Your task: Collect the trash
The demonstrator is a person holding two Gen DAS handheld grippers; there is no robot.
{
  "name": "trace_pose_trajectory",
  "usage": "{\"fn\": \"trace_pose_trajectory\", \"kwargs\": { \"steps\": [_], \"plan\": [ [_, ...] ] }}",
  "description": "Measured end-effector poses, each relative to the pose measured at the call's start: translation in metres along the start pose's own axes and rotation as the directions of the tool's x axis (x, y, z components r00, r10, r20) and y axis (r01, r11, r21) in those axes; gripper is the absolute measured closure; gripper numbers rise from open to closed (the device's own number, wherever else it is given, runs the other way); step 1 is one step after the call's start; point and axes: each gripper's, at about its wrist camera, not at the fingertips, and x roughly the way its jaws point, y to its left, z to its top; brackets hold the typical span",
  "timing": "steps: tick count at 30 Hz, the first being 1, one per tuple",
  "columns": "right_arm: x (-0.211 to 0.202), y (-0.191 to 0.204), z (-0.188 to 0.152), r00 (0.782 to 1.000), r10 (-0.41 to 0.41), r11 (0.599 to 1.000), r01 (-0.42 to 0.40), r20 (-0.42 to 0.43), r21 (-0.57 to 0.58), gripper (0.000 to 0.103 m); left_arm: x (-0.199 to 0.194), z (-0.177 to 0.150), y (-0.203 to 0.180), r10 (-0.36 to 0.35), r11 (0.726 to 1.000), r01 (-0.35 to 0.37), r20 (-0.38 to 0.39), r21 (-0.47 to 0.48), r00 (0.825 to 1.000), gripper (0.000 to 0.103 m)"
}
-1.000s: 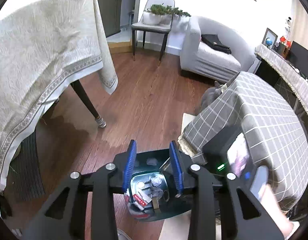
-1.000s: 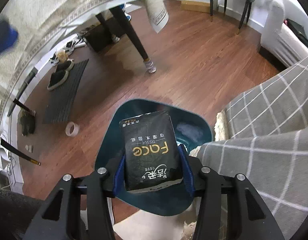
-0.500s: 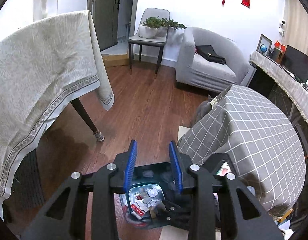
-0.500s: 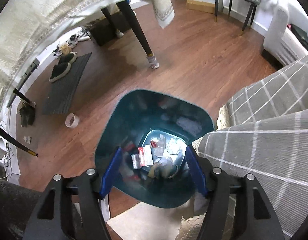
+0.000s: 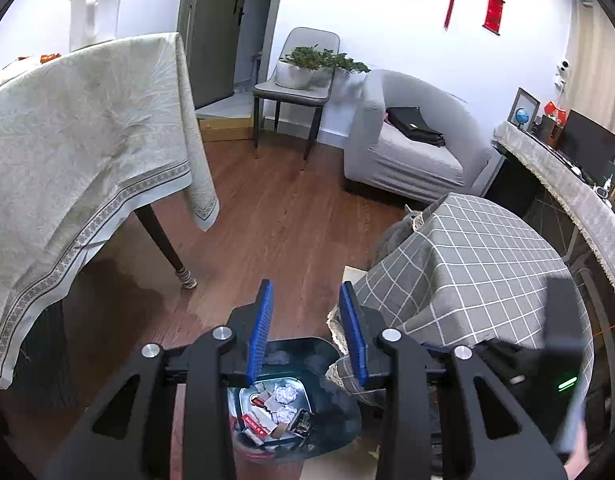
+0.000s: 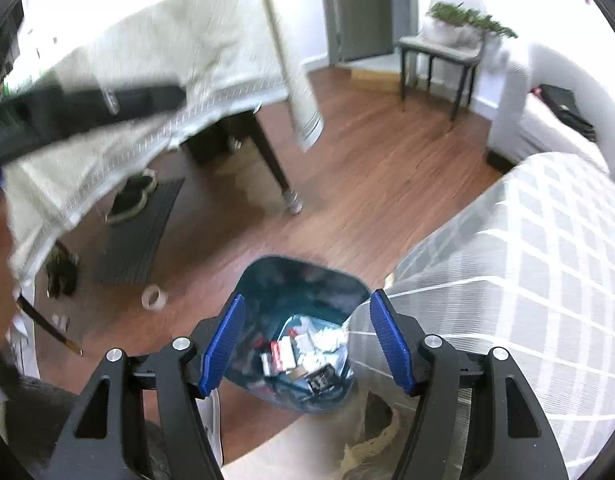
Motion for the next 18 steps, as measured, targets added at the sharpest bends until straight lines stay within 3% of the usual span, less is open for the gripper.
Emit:
{"fn": "trace_pose_trajectory", "kwargs": {
  "steps": [4,7,9,12,15,18],
  "plan": [
    [-0.036,-0.021,-0.005,0.994,-0.08,0.996,0.077,0.072,0.034,0.033,0.003,-0.009,-0.015,-0.008,0.999,0.008,0.007,0.039,1.0,0.063],
    [-0.062,-0.037,-0.015,0.985,-0.136,0.989,0.13,0.101,0.072,0.029,0.005,-0.021,-0.024,-0.012,0.997,0.011,0.011,0.071,1.0,0.051],
    [-0.081,-0.045,-0.022,0.974,-0.193,0.98,0.184,0.12,0.081,0.025,0.002,-0.033,-0.028,0.0,0.997,-0.002,0.027,0.072,1.0,0.032],
    [-0.115,-0.058,-0.04,0.94,-0.303,0.95,0.285,0.159,0.124,0.012,-0.006,-0.049,-0.036,0.033,0.993,-0.037,0.043,0.109,0.999,0.023],
    [-0.147,-0.072,-0.066,0.908,-0.385,0.917,0.356,0.166,0.182,0.009,-0.031,-0.062,-0.041,0.015,0.995,-0.021,0.069,0.1,0.997,0.01],
    [-0.173,-0.082,-0.089,0.89,-0.429,0.892,0.391,0.152,0.226,0.007,-0.057,-0.076,-0.051,0.02,0.992,-0.03,0.079,0.123,0.997,0.009]
  ]
}}
